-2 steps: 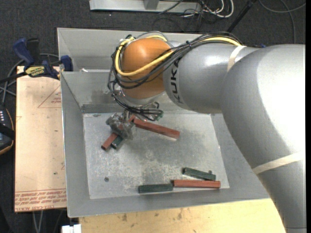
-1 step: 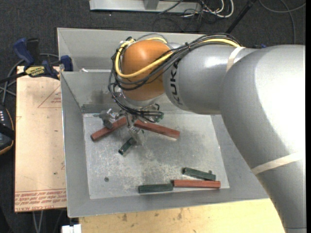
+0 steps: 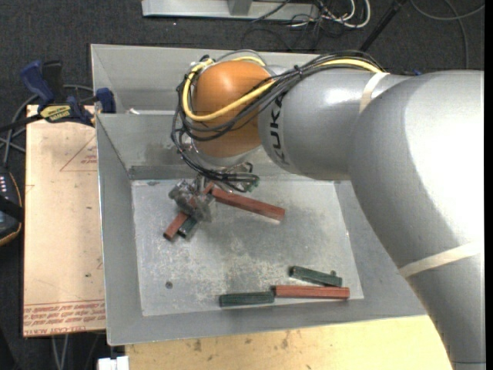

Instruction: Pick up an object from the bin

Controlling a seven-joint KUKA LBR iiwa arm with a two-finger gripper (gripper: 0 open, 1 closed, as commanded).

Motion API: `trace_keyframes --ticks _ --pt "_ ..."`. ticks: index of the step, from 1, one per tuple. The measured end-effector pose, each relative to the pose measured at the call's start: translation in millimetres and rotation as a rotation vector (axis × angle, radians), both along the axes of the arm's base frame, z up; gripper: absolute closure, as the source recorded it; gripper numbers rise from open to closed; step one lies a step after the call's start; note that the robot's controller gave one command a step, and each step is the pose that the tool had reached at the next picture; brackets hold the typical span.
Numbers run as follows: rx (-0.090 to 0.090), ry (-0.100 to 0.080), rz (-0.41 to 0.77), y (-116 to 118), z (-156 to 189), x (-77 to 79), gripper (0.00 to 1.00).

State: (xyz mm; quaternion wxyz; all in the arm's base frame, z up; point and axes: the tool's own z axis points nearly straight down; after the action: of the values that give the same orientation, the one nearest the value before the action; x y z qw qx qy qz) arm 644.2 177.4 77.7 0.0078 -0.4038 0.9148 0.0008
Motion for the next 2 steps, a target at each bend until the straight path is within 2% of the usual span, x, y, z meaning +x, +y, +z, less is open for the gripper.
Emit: trace_keyframes --ticks 1,2 --pt "-0.006 0.011 0.02 -33.0 14.7 -31.2 1.0" --pt "-0.004 0.001 0.026 -27.5 110.4 -24.5 1.0"
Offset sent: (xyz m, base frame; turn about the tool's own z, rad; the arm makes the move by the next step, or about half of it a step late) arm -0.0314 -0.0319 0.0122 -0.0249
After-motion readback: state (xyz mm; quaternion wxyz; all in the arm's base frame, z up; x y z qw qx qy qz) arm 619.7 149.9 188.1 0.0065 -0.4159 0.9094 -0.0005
